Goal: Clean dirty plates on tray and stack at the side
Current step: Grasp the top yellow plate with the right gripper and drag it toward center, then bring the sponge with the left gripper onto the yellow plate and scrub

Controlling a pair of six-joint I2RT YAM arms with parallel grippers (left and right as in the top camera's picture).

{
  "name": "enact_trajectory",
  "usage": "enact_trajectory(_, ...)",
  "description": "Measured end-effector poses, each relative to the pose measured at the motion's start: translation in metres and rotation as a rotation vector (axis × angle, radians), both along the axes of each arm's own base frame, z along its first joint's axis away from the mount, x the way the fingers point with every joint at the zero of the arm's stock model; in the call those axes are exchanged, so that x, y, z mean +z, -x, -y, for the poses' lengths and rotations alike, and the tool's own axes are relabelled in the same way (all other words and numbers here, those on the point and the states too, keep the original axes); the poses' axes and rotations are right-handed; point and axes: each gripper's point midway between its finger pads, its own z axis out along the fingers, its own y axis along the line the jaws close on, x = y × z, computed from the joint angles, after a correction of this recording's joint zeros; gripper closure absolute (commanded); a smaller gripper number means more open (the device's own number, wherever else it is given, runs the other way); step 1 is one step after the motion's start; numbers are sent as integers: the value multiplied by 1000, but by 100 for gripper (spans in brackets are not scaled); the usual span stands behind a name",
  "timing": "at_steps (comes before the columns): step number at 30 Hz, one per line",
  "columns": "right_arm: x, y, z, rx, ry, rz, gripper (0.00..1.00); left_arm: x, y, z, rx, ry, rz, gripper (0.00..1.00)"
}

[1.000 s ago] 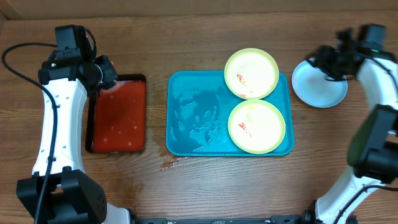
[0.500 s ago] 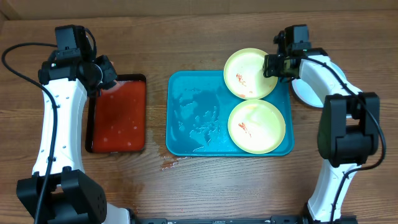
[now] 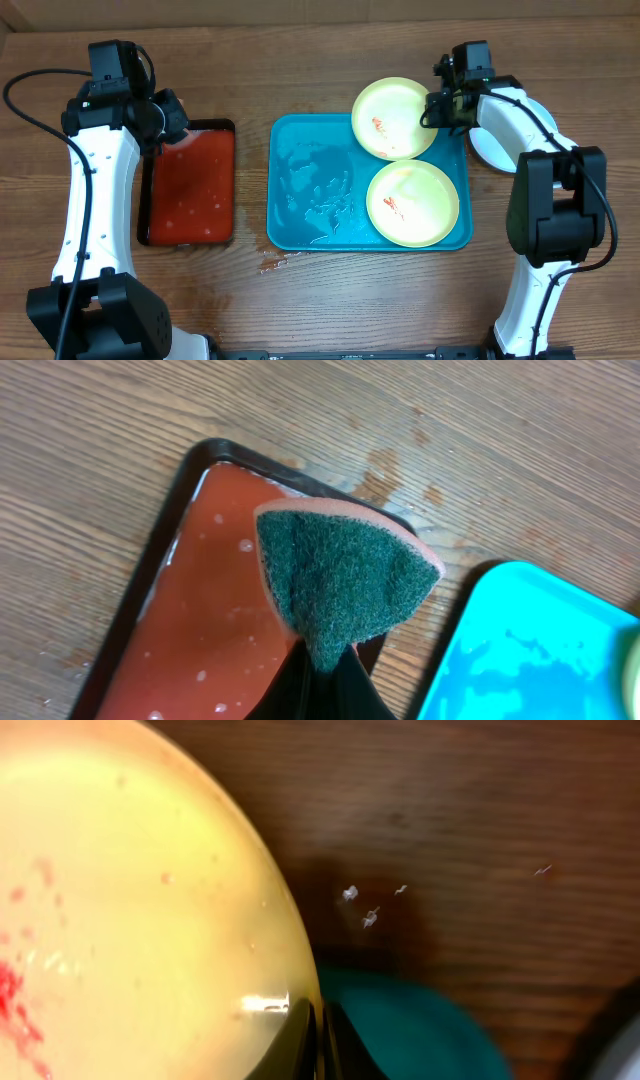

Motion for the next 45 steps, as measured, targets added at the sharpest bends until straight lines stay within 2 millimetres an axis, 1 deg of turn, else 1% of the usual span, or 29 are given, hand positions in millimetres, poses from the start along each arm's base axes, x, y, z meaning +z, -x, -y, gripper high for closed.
enact_trajectory(4,4,20,-32,66,-70,-88,96,1,-2,11,-41,51,11,96)
enact_trajectory(7,11,33,-63,105,-123,-134,96,2,-4,20,-86,80,21,96)
enact_trajectory(10,12,45,-92,128,-157,-168,96,3,-5,33,-126,93,25,96)
enact_trajectory(13,12,54,-112,146,-171,-187,96,2,-6,54,-185,100,22,96)
enact_trajectory(15,11,61,-123,151,-177,-206,96,-1,-6,76,-238,109,11,96)
enact_trajectory(16,11,63,-126,154,-176,-211,96,-3,-6,82,-252,111,7,96)
enact_trajectory(19,8,65,-132,150,-159,-208,96,-13,-5,113,-323,119,-23,96)
enact_trajectory(22,1,70,-128,111,-137,-224,96,-26,-3,136,-373,126,-58,96)
enact_trajectory(25,-8,76,-124,54,-132,-259,96,-46,0,163,-421,134,-108,96)
enact_trajectory(27,-13,80,-123,25,-137,-278,96,-60,-3,181,-444,143,-123,96)
enact_trajectory(29,-16,83,-123,15,-140,-288,96,-72,-9,202,-473,158,-121,96)
enact_trajectory(30,-18,84,-125,12,-142,-289,96,-81,-13,218,-500,170,-113,96)
enact_trajectory(32,-18,85,-127,10,-144,-288,96,-91,-14,237,-533,186,-112,96)
enact_trajectory(33,-18,86,-129,9,-146,-288,96,-98,-14,251,-559,197,-110,96)
enact_trajectory(36,-18,88,-135,13,-148,-289,96,-108,-17,280,-614,210,-80,96)
enact_trajectory(39,-18,90,-141,6,-158,-295,96,-116,-15,297,-637,220,-79,96)
enact_trajectory(42,-19,92,-143,-1,-162,-298,96,-130,-10,307,-646,220,-105,96)
enact_trajectory(45,-19,91,-143,-22,-166,-301,96,-153,-6,304,-622,190,-160,96)
